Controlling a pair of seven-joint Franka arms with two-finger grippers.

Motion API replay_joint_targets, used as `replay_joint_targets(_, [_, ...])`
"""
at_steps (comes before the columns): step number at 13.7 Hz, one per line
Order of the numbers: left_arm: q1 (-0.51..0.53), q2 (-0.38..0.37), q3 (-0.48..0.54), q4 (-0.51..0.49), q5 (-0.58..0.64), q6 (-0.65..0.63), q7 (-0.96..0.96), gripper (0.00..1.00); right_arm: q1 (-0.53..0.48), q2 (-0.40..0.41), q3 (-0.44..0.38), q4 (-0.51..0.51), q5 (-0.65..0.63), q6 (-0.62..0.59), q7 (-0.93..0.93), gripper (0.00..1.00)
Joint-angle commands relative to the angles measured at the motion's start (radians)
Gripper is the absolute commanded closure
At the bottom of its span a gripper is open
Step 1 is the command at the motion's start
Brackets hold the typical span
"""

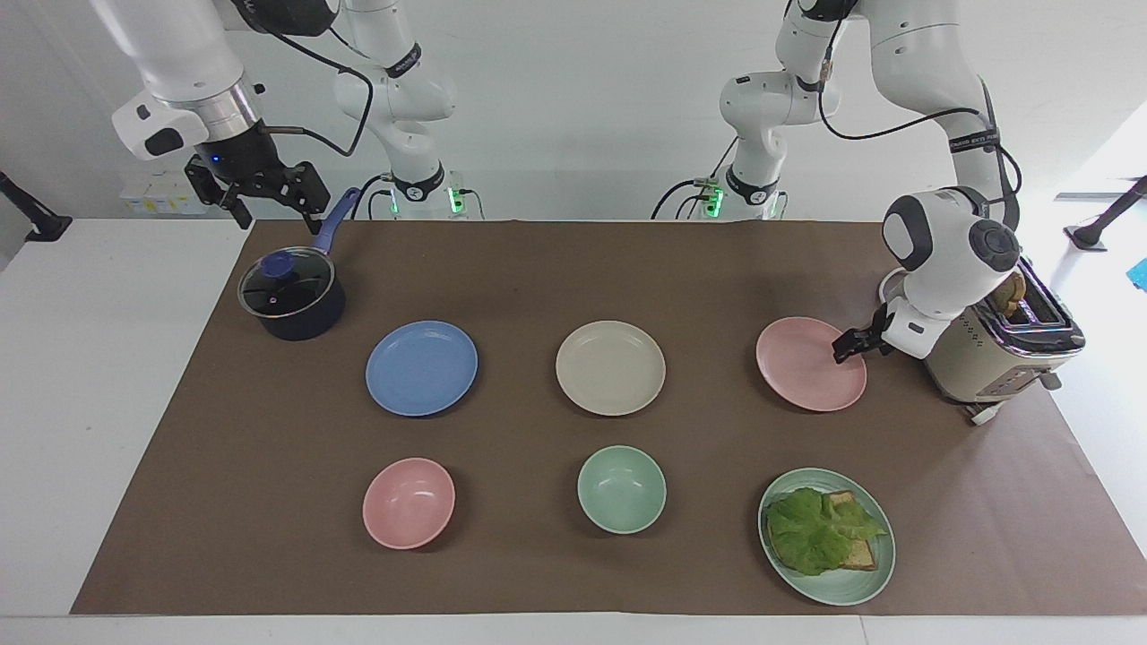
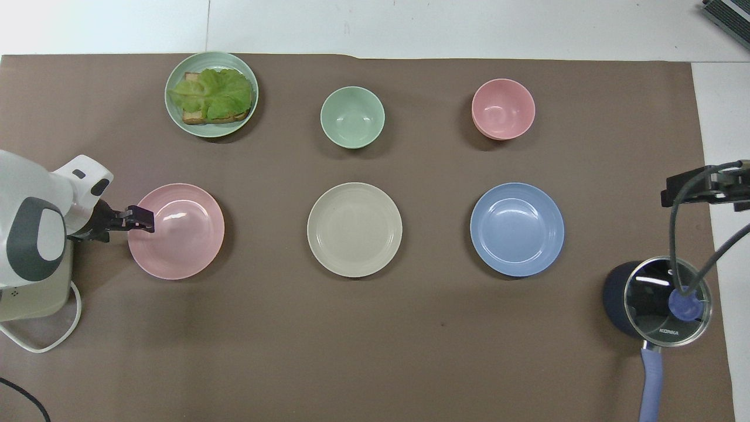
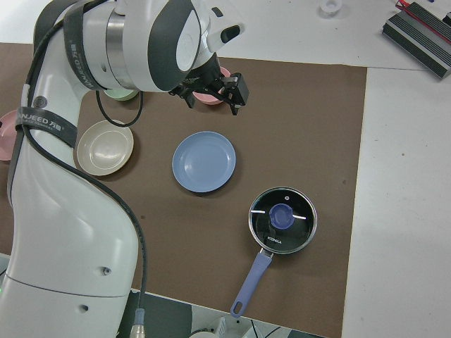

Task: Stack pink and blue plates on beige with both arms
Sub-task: 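Reach the left gripper to the pink plate rim and grasp it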

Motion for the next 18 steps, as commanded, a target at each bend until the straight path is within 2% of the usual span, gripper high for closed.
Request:
replay_joint_targets(1, [0.006,-0.07,-0.006,-0.08,0.015,-0.002,-0.08,0.14,-0.012,-0.019,0.003,-0.014,0.0,-0.004,-0.018,0.0])
replay_joint_targets(2, [0.004,-0.073,-0.006,-0.086,0.015,-0.004,-0.084,0.44,-0.012,-0.019,0.003,-0.014,0.0,-0.004,-0.018,0.0])
replay_joint_targets(3, [0.004,-0.078,-0.006,-0.092,0.015,-0.005,-0.085,0.61,-0.012,-0.019,0.003,-0.016,0.0,-0.004,-0.018,0.0])
replay_joint_targets(4, [0.006,-0.081,-0.006,-0.095,0.015,-0.005,-0.085,0.71,-0.012,-0.02,0.003,-0.016,0.0,-0.004,-0.018,0.0])
replay_joint_targets(6, [0.007,-0.082,-0.006,-0.101,0.015,-0.004,-0.087,0.79,-0.017,-0.02,0.003,-0.016,0.0,-0.004,-0.02,0.0])
replay_joint_targets(14, [0.016,-0.061,-0.008,-0.106,0.012,0.007,-0.097,0.79,-0.018,-0.025,0.003,-0.023,0.0,-0.004,-0.02,0.0])
replay_joint_targets(15, [0.018,-0.061,-0.008,-0.106,0.012,0.004,-0.094,0.94,-0.02,-0.025,0.003,-0.023,0.0,-0.004,-0.02,0.0])
replay_joint_targets(16, [0.018,-0.061,-0.008,-0.101,0.013,-0.002,-0.087,1.0,-0.018,-0.025,0.003,-0.023,-0.002,-0.004,-0.02,0.0])
replay_joint_targets(18, [0.01,-0.05,-0.008,-0.066,0.01,-0.036,-0.084,1.0,-0.02,-0.025,0.003,-0.023,0.0,-0.004,-0.02,0.0])
